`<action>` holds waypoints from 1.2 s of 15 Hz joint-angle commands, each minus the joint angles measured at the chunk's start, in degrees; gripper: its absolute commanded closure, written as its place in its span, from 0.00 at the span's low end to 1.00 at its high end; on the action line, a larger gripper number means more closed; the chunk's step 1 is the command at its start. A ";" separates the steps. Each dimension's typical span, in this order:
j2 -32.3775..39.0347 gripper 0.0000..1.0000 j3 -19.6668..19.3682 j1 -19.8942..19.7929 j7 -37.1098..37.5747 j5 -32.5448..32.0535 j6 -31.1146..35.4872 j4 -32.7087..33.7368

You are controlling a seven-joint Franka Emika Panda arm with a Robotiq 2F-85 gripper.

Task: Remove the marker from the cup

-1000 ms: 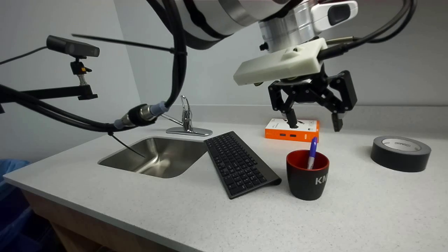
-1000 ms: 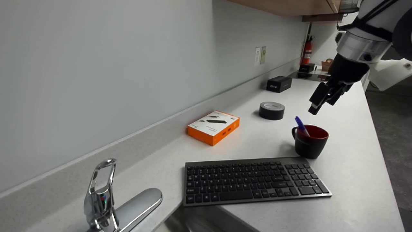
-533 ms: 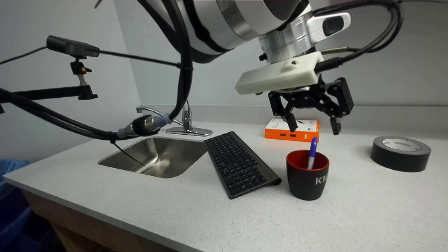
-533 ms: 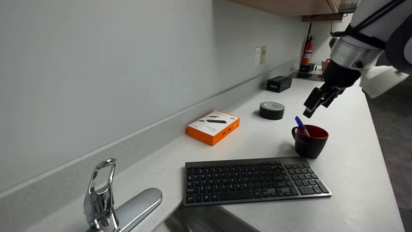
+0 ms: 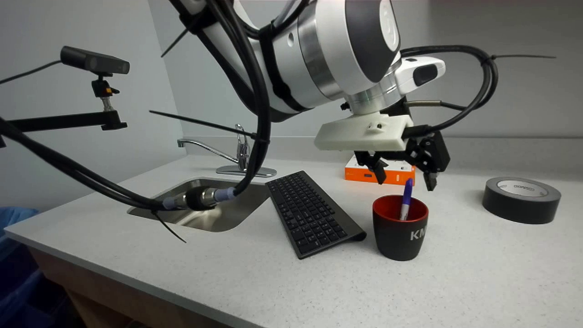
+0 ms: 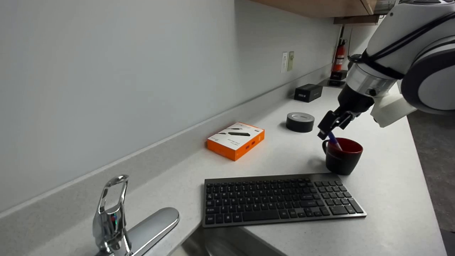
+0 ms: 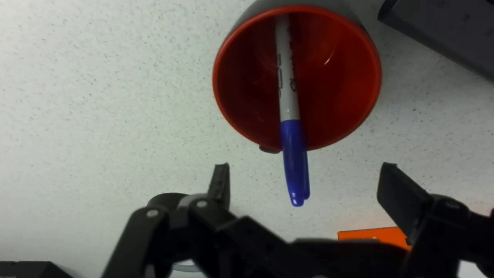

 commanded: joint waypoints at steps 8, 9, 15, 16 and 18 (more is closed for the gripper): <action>3.90 0.72 -0.64 -0.17 4.37 -1.70 2.77 2.84; 2.93 0.79 -0.65 -0.19 4.32 -1.44 2.20 2.34; -4.23 0.97 -1.73 0.40 4.44 -1.74 -0.42 -0.55; -6.11 0.97 -1.54 0.32 3.61 -1.06 0.20 -1.35; -9.04 0.97 -0.83 -0.23 3.60 -0.36 0.70 -1.68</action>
